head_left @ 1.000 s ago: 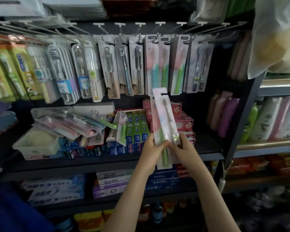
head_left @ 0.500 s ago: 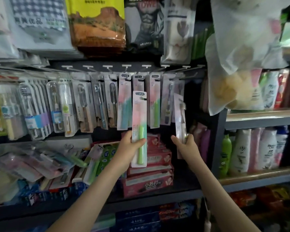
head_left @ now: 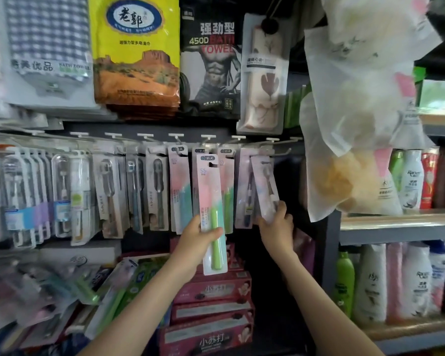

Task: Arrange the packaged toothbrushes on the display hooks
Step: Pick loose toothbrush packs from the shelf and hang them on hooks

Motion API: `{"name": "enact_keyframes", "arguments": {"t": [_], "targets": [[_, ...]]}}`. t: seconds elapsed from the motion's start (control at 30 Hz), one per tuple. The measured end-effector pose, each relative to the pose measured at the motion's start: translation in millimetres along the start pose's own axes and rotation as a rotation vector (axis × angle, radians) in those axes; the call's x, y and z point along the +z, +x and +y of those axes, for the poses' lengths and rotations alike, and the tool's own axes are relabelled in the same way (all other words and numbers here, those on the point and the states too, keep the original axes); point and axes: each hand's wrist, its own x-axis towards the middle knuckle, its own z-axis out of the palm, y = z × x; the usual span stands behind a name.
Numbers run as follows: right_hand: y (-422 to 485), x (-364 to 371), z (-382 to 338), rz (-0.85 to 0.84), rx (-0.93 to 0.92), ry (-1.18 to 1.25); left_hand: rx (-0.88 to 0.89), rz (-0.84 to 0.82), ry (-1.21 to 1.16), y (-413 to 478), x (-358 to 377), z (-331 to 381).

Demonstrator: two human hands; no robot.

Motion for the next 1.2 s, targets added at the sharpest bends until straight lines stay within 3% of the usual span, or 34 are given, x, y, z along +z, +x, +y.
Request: {"name": "enact_keyframes", "arguments": {"t": [0.43, 0.67, 0.8, 0.9, 0.97, 1.07, 1.2], "targets": [[27, 8, 2, 0.127, 0.010, -0.107, -0.014, -0.022, 0.125, 18, 16, -14], [49, 1, -9, -0.128, 0.134, -0.056, 0.000, -0.017, 0.160, 23, 23, -10], [44, -2, -9, -0.192, 0.176, -0.018, -0.009, -0.019, 0.180, 19, 21, -15], [22, 2, -16, -0.095, 0.071, -0.081, -0.013, -0.036, 0.195, 13, 15, -19], [-3, 6, -23, -0.024, -0.050, 0.017, -0.016, -0.036, 0.203, 9, 11, -19], [-41, 7, -41, -0.177, -0.072, 0.240, -0.004, -0.024, 0.221, 5, 4, -22], [-68, 17, -55, -0.341, -0.072, 0.323, 0.028, 0.008, 0.249, 2, 0, -19]]}}
